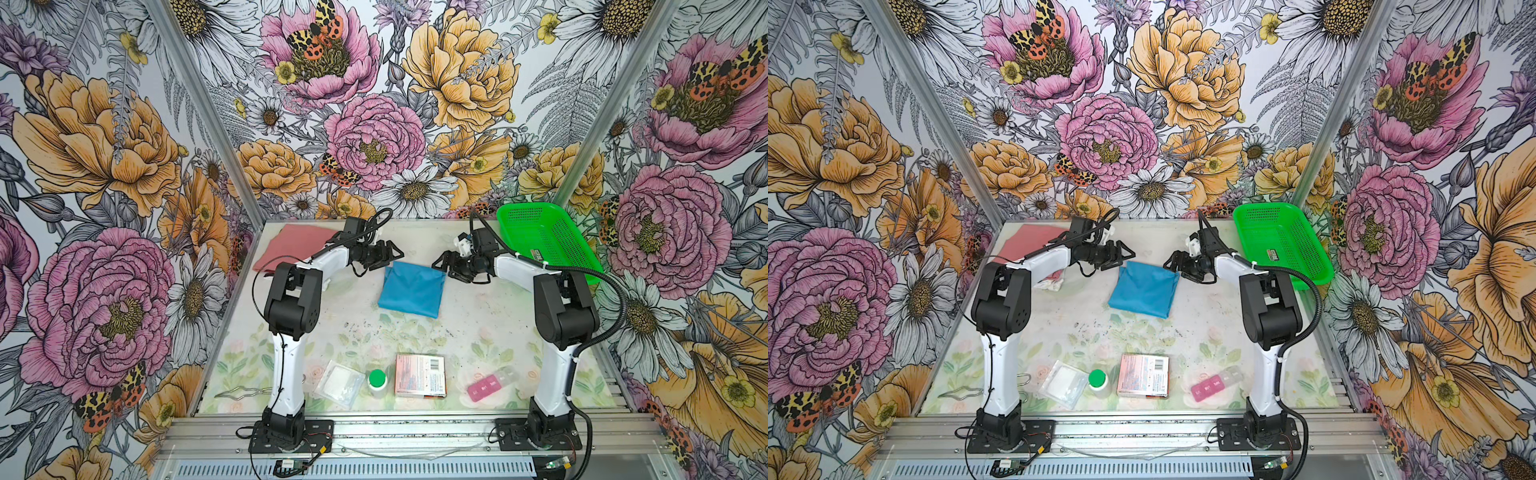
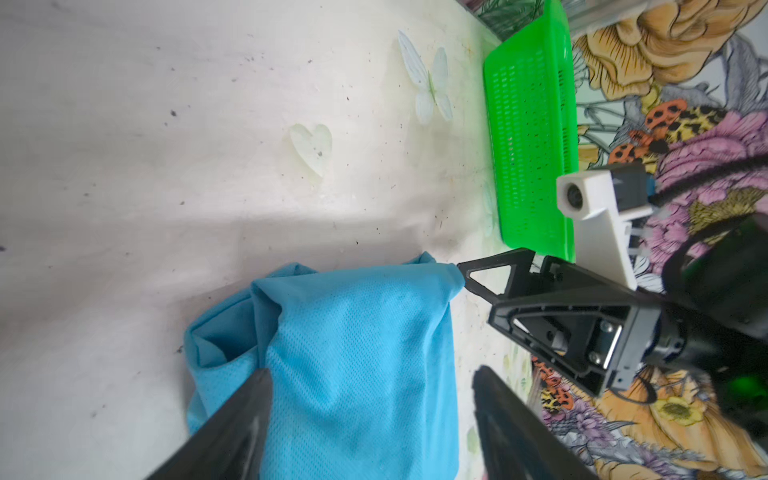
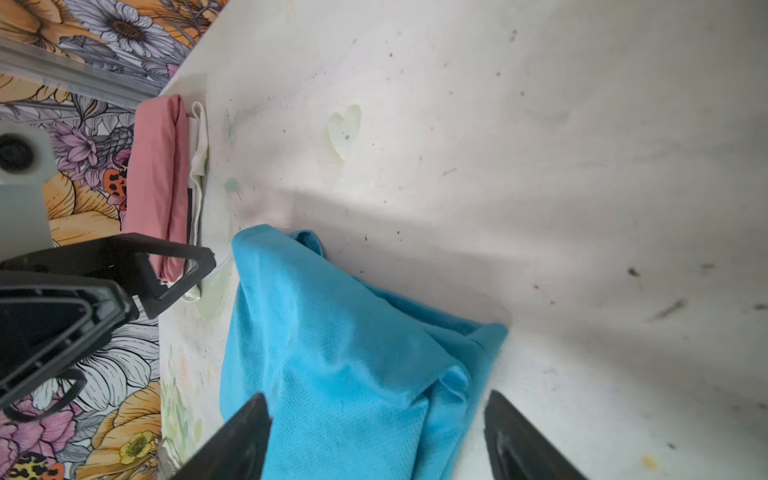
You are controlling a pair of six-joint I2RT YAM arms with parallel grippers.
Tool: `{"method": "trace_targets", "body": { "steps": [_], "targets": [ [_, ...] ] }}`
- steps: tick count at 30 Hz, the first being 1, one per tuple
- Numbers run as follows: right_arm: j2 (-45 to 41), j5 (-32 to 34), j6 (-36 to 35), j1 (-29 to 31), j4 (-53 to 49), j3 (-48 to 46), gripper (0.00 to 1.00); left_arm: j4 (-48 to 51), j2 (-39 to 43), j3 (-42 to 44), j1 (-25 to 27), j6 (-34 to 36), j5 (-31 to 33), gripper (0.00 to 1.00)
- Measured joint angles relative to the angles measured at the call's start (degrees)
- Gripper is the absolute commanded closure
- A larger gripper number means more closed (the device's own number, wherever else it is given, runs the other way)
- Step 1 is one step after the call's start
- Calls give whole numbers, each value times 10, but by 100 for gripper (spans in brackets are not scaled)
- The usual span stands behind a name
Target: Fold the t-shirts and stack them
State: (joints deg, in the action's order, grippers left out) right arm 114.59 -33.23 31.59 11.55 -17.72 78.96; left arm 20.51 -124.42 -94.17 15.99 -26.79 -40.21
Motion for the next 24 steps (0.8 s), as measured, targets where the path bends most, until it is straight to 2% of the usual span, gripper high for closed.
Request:
{"method": "trace_targets", "body": {
  "steps": [5, 9, 14, 20, 24],
  "targets": [
    [-35, -16, -26, 9, 5, 0, 1, -4, 56, 37, -25, 2, 1, 2],
    [-35, -40, -31, 40, 9, 20, 1, -19, 135, 101, -37, 3, 3, 1],
    [9, -54, -23, 84, 40, 51, 1, -63, 223, 219, -40, -3, 7, 1],
    [88, -35, -9, 78, 61, 61, 1, -71, 243, 282, -46, -3, 9, 1],
    [77, -28, -5, 57, 65, 57, 1, -63, 242, 284, -37, 2, 26, 1]
  ]
}}
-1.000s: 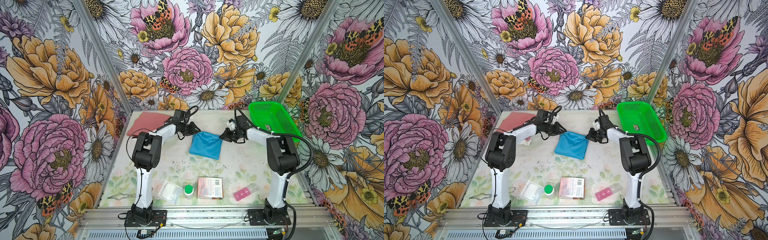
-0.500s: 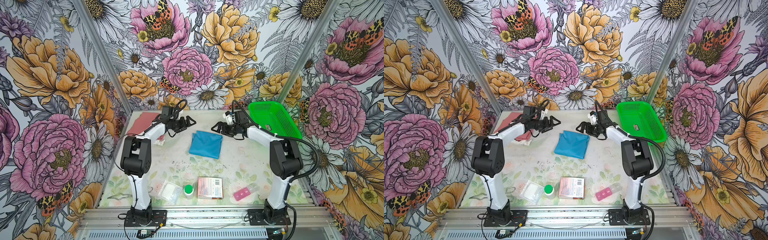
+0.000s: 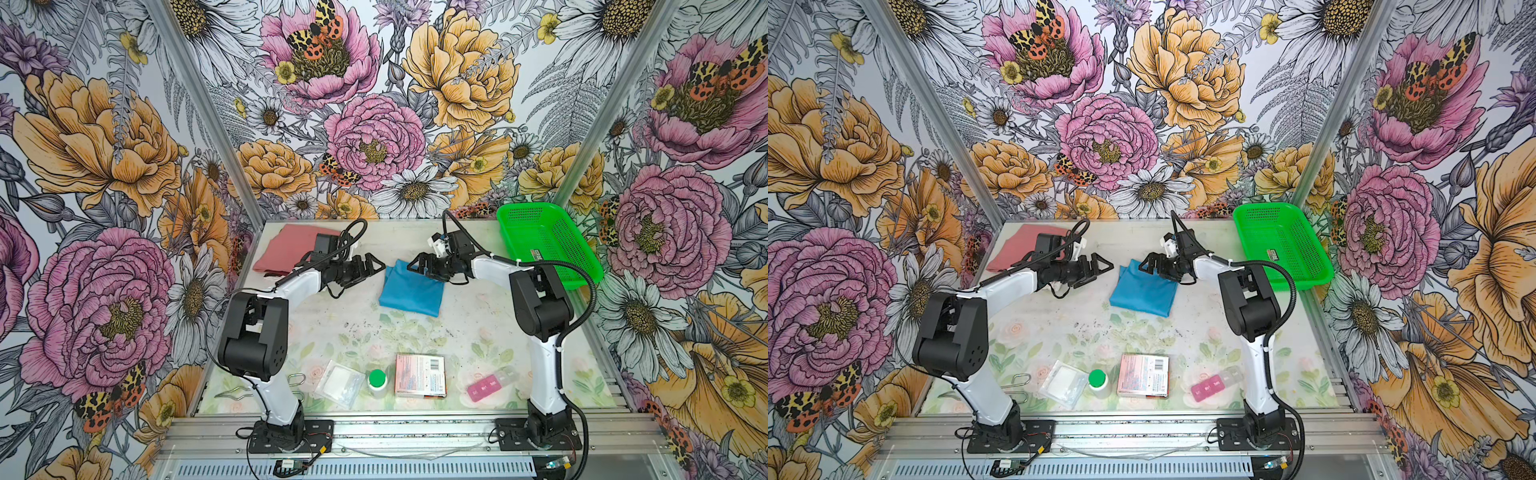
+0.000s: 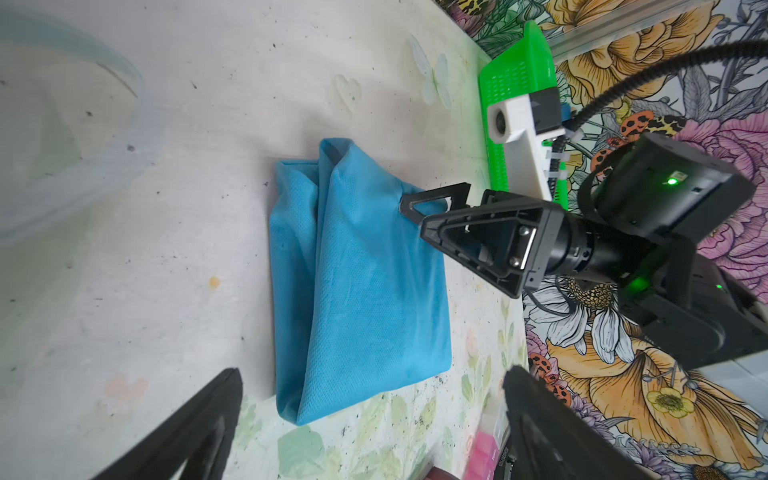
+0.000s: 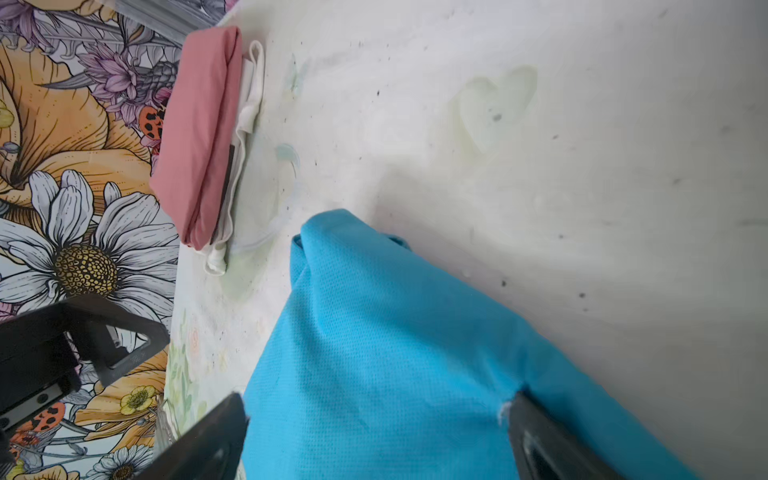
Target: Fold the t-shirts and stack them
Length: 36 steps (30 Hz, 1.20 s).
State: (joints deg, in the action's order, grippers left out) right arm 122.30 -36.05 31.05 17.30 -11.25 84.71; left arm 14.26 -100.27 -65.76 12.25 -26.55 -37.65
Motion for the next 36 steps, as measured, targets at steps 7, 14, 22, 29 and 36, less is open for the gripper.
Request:
{"method": "trace_targets", "body": {
  "steps": [7, 14, 22, 29, 36],
  "targets": [
    [-120, 43, -24, -53, -31, -37, 1, 58, -71, -72, 45, 28, 58, 1],
    [-137, 149, -85, -49, -150, -36, 0, 120, -141, -130, 79, 42, 114, 1],
    [-136, 265, -132, -2, -254, -49, 0, 190, -160, -184, 100, 63, 167, 1],
    [-101, 318, -157, 35, -296, -49, 0, 230, -178, -215, 124, 75, 216, 1],
    [-59, 362, -170, 57, -331, -24, 1, 254, -198, -229, 151, 75, 240, 1]
  ]
}}
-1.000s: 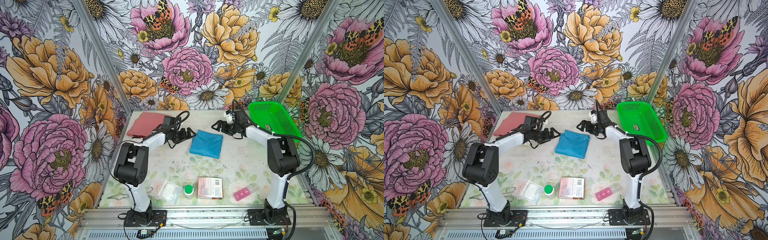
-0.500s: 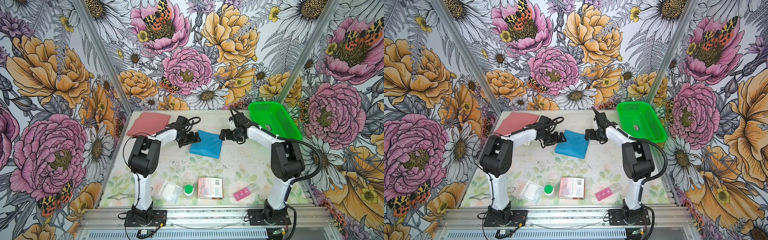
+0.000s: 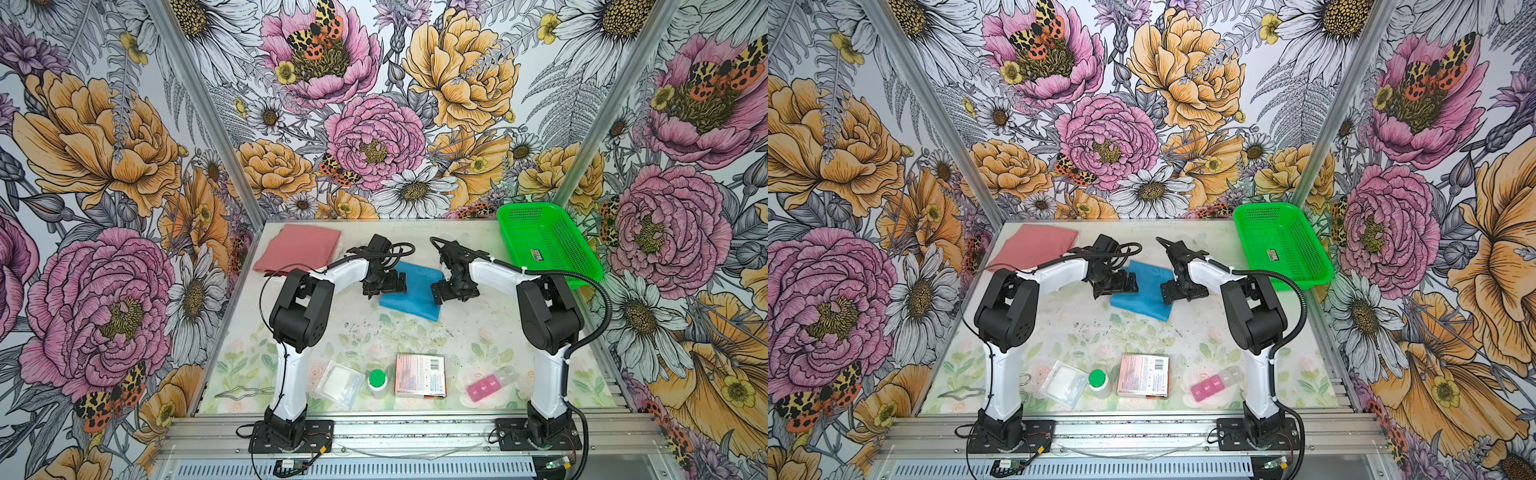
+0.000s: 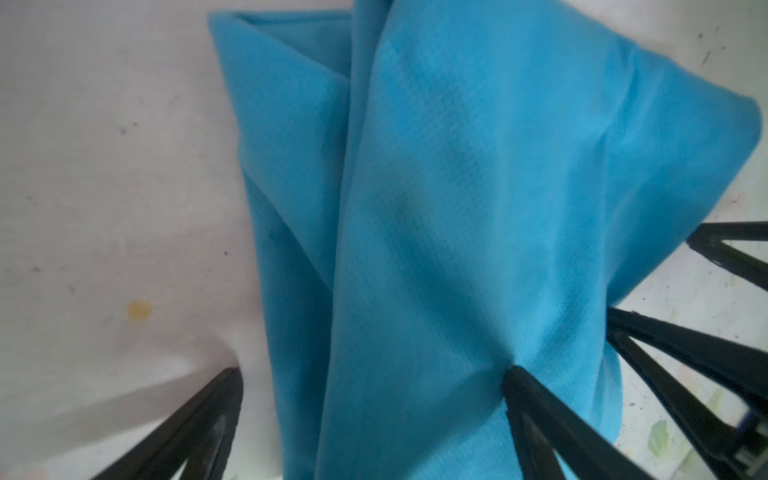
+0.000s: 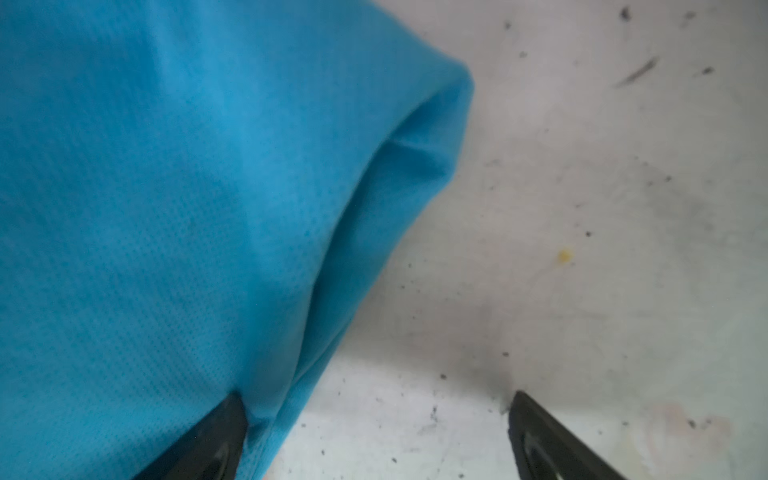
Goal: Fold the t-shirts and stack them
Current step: 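Grasp the folded blue shirt with both grippers and lift it, then carry the blue shirt onto the pink stack with the left gripper while the right withdraws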
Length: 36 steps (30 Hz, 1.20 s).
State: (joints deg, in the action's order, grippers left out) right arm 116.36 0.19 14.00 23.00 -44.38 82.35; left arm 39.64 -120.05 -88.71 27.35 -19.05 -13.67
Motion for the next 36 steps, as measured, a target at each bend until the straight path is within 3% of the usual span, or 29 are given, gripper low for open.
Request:
{"method": "trace_targets", "body": {
  "steps": [12, 14, 15, 16, 17, 19, 21, 24, 30, 36],
  "targets": [
    [8, -7, -3, 3, -10, 11, 0, 8, -43, -60, 50, -16, 17, 2],
    [11, -9, -5, 3, -13, 15, 0, 6, -51, -70, 62, -23, 20, 13],
    [13, -10, -6, 3, -15, 17, 0, 1, -55, -74, 68, -28, 23, 25],
    [14, -11, -6, 3, -16, 19, 1, -6, -59, -76, 73, -34, 25, 52],
    [14, -12, -6, 3, -16, 19, 1, -12, -61, -76, 77, -38, 25, 66],
    [14, -13, -6, 3, -17, 19, 0, -21, -68, -74, 85, -46, 31, 77],
    [14, -15, -6, 3, -17, 19, 1, -26, -70, -72, 90, -51, 32, 80],
    [14, -18, -6, 2, -16, 19, 1, -26, -68, -71, 90, -52, 36, 100],
    [-16, -45, -6, -10, -8, -3, 1, -50, -42, -33, 88, -24, 70, 100],
    [-123, -67, -6, -35, -7, -30, 0, 3, 10, -6, 24, 96, 170, 100]
  ]
}}
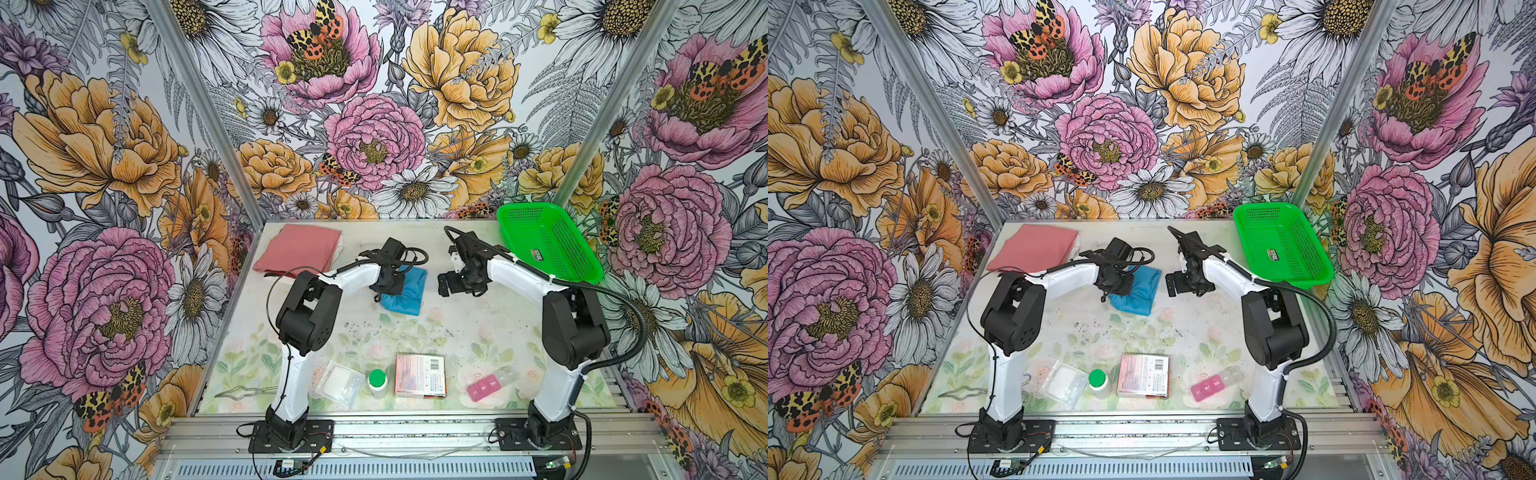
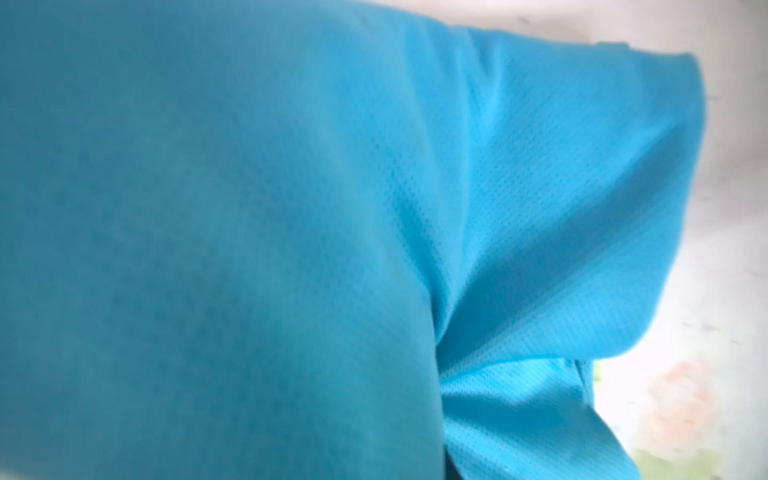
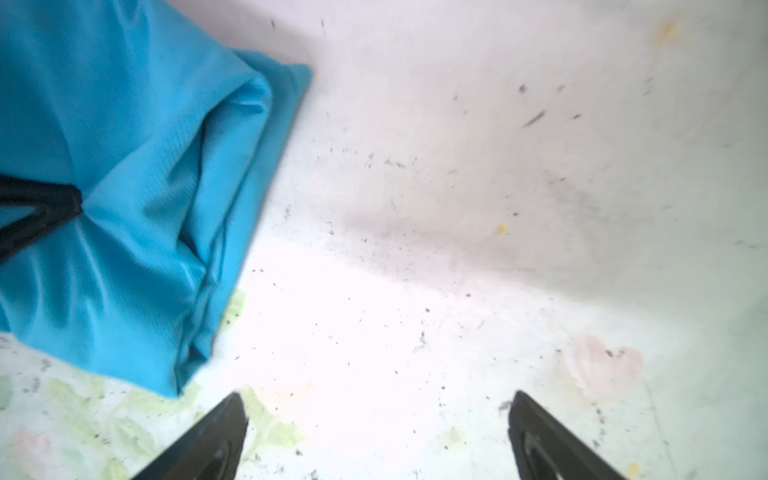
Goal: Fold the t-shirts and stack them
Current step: 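Carry the blue shirt onto the pink stack with the left gripper while the right withdraws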
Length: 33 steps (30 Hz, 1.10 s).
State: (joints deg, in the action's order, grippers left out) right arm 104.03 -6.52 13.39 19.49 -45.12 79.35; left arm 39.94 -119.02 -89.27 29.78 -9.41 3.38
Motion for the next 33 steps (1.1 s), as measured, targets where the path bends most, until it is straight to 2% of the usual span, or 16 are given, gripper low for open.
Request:
{"method": "trace_targets", "body": {
  "steps": [6, 10, 15, 21, 27, 33],
  "targets": [
    [-70, -9, 0, -19, 8, -20, 1, 45, 36, -37, -118, 130, 91, 100],
    [-76, -9, 0, -19, 8, -43, 0, 57, 36, -84, -195, 192, 108, 100],
    [-76, -10, -4, -27, 6, -70, 1, 83, 31, -181, -278, 275, 101, 100],
    [-76, -13, -7, -38, 7, -79, 0, 127, -13, -318, -318, 346, 43, 100],
    [-76, -13, -9, -42, 8, -80, 1, 163, -26, -307, -346, 376, -25, 100],
    [-80, -13, -11, -44, 9, -82, 0, 184, -75, -315, -363, 386, -52, 100]
  ]
}}
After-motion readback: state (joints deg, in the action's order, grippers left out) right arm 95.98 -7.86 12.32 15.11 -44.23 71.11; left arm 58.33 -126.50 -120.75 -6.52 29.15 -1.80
